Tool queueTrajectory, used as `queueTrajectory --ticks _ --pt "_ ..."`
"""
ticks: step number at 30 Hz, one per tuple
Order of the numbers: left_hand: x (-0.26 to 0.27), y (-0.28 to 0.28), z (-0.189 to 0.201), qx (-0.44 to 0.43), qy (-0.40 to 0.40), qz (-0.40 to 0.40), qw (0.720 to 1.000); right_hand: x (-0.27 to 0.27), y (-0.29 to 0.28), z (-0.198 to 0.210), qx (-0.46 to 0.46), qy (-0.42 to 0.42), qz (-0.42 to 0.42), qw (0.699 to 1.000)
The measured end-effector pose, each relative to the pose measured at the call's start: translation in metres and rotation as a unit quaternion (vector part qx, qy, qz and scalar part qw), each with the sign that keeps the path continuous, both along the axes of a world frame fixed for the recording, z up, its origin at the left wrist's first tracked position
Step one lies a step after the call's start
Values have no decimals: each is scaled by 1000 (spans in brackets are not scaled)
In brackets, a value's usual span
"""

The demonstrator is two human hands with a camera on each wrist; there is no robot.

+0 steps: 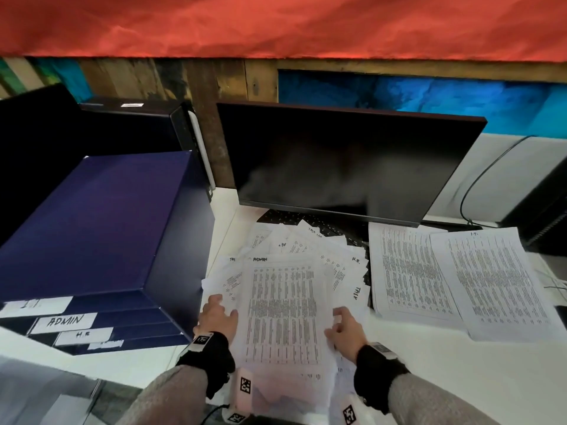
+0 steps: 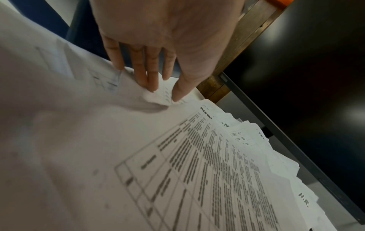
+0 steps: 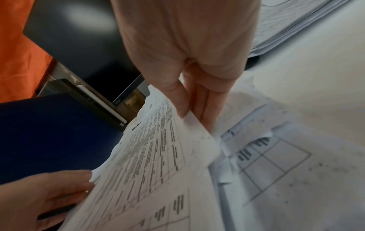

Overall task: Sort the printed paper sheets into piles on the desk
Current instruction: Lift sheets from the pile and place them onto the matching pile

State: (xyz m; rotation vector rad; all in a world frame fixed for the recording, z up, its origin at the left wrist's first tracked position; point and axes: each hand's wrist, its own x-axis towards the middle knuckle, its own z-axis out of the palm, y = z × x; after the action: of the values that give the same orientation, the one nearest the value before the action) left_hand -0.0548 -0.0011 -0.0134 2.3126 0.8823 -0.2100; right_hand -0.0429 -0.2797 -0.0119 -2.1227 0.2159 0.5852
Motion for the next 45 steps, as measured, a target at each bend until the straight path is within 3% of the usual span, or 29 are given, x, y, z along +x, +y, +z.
queueTrajectory --ticks 5,10,13,16,22,25,30,34,38,42,45 --pt "8 -1 -4 35 85 -62 994 6 -16 -3 -12 17 -50 999" --pt "17 -11 -16 -171 48 -16 984 8 -17 2 -10 4 -84 996" --pt "18 -16 -16 -215 43 -1 976 7 -14 3 -69 -46 -66 994" --pt "19 -15 -17 -272 20 38 961 7 -17 2 -82 -44 -44 995" --pt "14 -12 -18 -286 -9 11 958 9 -41 9 -140 -50 -57 987" --pt "10 -10 -16 -238 -43 15 970 4 -62 11 -140 -38 -84 986" --pt "6 1 -13 -197 -69 32 977 -8 -92 7 -60 88 -109 988" --pt "4 4 -16 -195 -79 37 977 -13 -101 7 -47 160 -79 983" --pt "2 2 -14 -187 -87 34 978 -18 -92 14 -33 164 -25 986" --pt "2 -2 -13 -164 -95 -46 981 -25 -77 14 -41 182 77 979" --pt "4 -7 -12 -164 -83 -68 981 -29 -68 9 -18 213 89 973"
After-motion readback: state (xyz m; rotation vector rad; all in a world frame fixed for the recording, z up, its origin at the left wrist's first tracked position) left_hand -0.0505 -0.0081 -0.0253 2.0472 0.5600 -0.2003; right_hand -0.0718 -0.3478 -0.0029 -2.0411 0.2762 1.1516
